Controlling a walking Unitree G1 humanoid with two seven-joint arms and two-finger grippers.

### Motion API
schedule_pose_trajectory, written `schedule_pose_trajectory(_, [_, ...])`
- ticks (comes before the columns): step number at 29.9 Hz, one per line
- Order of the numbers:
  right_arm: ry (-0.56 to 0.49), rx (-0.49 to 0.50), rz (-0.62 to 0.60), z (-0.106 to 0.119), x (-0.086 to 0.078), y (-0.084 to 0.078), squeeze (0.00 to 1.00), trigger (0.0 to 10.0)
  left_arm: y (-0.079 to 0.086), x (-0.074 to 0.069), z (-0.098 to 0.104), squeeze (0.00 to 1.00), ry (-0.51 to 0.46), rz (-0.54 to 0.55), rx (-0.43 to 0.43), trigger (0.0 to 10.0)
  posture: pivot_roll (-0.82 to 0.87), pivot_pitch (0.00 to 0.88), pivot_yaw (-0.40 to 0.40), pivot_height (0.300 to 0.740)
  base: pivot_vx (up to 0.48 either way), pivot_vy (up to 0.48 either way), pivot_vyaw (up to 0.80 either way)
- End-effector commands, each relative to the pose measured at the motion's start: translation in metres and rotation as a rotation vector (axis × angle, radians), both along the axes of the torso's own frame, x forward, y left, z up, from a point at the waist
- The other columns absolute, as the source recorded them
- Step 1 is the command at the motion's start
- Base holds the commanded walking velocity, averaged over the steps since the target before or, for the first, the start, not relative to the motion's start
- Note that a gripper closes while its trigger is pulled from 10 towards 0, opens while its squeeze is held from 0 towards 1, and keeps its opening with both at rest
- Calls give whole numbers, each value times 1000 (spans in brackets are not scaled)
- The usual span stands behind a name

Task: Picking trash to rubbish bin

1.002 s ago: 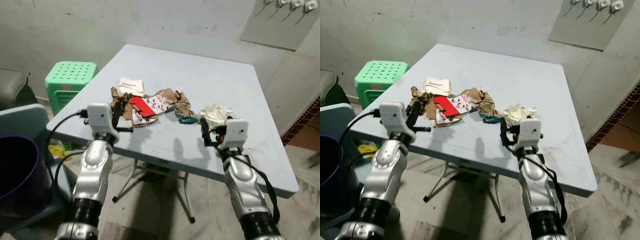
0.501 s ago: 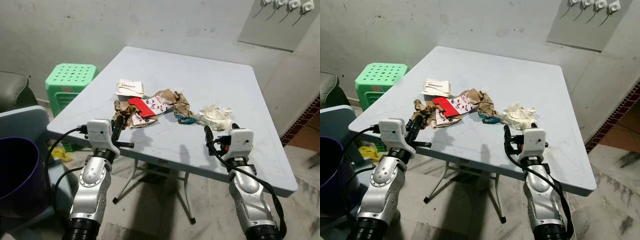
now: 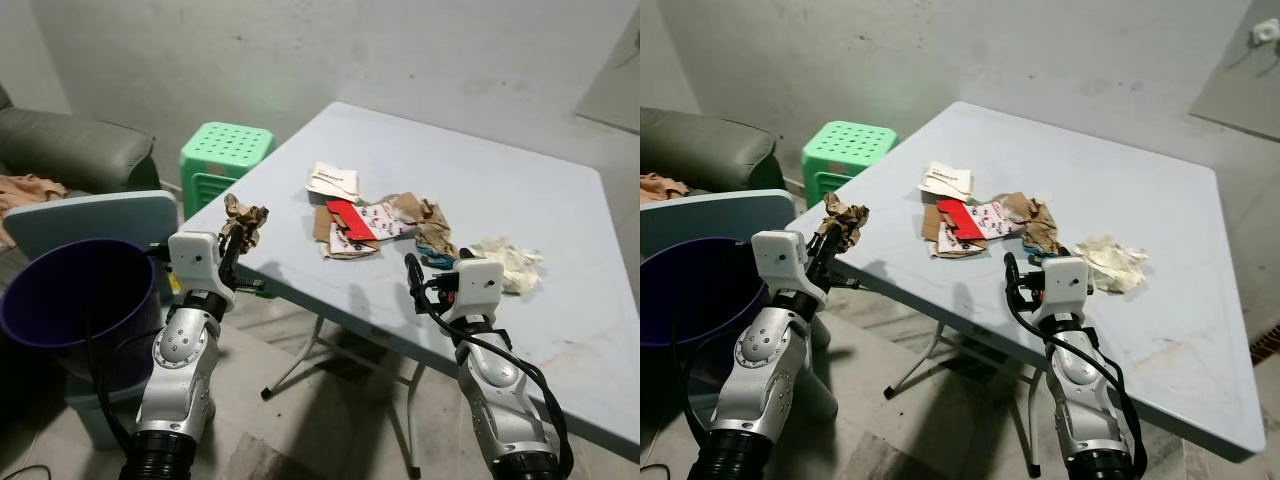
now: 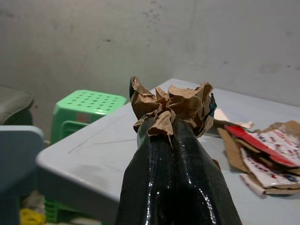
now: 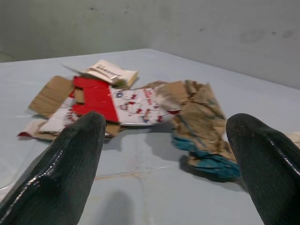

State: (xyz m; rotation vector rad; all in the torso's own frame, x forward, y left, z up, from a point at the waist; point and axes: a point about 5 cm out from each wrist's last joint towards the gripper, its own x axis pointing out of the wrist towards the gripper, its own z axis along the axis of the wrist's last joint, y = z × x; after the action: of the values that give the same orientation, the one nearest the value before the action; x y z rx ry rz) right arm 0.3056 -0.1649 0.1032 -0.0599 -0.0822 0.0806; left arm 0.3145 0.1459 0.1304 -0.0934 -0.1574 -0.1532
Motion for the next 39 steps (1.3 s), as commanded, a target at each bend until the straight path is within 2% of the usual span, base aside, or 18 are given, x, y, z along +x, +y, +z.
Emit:
schedule_pose_trajectory(1, [-12, -5, -1, 4, -1, -2, 0, 10000, -3, 1, 5, 0, -14, -6, -3, 10000, 86, 0, -72, 740, 0, 0, 800])
schedule_pose_trajectory(8, [-19, -11, 4, 5, -1, -2, 0, 10000, -2, 0, 4, 0, 0, 0, -11, 10000, 88, 0, -74, 740, 0, 0, 800])
schedule_pose_trajectory(10, [-17, 20, 4, 5, -2, -2, 0, 10000, -2, 0, 4, 0, 5, 3, -16, 10000, 90, 0, -77, 740, 0, 0, 0])
schedule_pose_trajectory(39, [-3, 35, 35, 3, -5, 1, 0, 10000, 1, 1, 5, 0, 17, 22, -45, 10000, 89, 0, -83, 740, 0, 341, 0])
